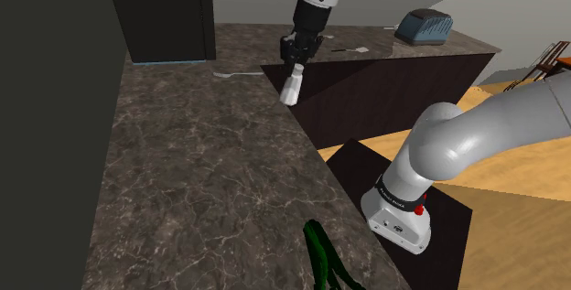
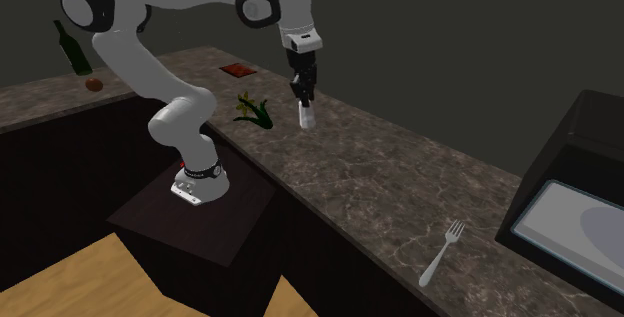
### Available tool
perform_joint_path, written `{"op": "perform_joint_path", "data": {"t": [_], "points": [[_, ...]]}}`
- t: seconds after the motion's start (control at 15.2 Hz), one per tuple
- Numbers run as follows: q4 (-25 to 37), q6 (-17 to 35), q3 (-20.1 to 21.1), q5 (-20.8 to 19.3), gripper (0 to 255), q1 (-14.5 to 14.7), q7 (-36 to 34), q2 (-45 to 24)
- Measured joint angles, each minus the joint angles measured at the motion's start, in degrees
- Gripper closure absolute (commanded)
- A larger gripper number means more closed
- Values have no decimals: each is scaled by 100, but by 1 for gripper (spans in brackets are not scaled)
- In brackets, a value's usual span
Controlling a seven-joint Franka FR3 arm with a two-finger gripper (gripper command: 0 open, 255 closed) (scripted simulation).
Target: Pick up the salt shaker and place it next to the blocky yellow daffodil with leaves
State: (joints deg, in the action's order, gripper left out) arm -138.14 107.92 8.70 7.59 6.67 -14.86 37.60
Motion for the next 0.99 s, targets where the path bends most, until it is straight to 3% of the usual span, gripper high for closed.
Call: {"op": "perform_joint_path", "data": {"t": [0.4,0.99], "points": [[-445,-246,570,395,255,379,-695,763],[-480,-629,1540,1073,255,957,-1857,1349]]}}
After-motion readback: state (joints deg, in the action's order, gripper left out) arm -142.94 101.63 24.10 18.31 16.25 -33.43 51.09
